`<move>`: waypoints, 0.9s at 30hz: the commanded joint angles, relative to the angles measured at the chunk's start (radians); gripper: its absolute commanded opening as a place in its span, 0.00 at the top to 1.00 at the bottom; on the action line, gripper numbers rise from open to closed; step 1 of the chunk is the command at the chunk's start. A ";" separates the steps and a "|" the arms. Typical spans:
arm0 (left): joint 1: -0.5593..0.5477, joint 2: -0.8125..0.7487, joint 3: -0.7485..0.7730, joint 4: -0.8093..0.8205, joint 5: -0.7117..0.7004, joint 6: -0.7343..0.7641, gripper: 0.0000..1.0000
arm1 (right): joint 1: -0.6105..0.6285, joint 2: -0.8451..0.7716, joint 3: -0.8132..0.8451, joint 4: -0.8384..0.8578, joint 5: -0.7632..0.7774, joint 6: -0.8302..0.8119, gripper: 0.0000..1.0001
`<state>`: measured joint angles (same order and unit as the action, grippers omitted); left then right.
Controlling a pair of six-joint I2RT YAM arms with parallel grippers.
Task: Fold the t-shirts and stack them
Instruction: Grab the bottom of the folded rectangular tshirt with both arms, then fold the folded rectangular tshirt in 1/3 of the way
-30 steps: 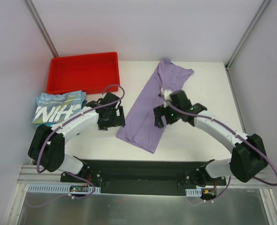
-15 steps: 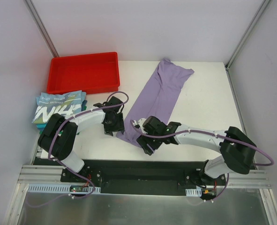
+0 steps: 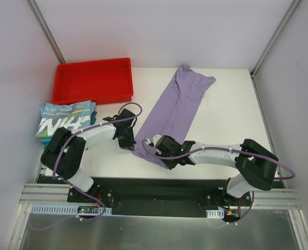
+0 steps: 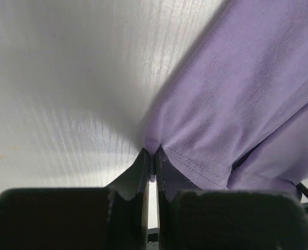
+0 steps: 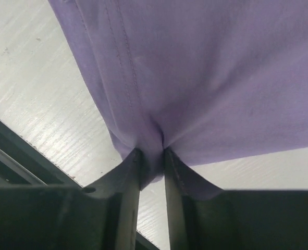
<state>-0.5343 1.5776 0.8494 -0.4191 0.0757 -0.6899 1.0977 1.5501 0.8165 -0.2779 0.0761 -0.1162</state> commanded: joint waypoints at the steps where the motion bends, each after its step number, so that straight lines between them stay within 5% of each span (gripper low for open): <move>1: 0.005 -0.004 -0.093 -0.010 -0.001 -0.031 1.00 | 0.057 0.002 -0.045 -0.070 0.028 0.033 0.79; 6: -0.001 -0.209 -0.193 -0.044 0.091 -0.077 1.00 | 0.123 -0.100 -0.033 -0.115 -0.108 0.059 0.98; 16: -0.010 -0.622 -0.228 -0.204 0.211 -0.056 1.00 | 0.133 -0.337 -0.071 -0.148 -0.480 0.076 1.00; 21: -0.012 -0.559 -0.092 -0.193 0.168 -0.020 1.00 | 0.079 -0.375 -0.024 -0.271 -0.250 0.061 1.00; 27: -0.012 -0.346 0.129 -0.153 0.141 0.038 1.00 | -0.151 -0.461 -0.005 -0.285 -0.161 0.049 1.00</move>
<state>-0.5426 1.1305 0.8391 -0.6056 0.2520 -0.7139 1.0569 1.1645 0.7586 -0.5011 -0.1822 -0.0563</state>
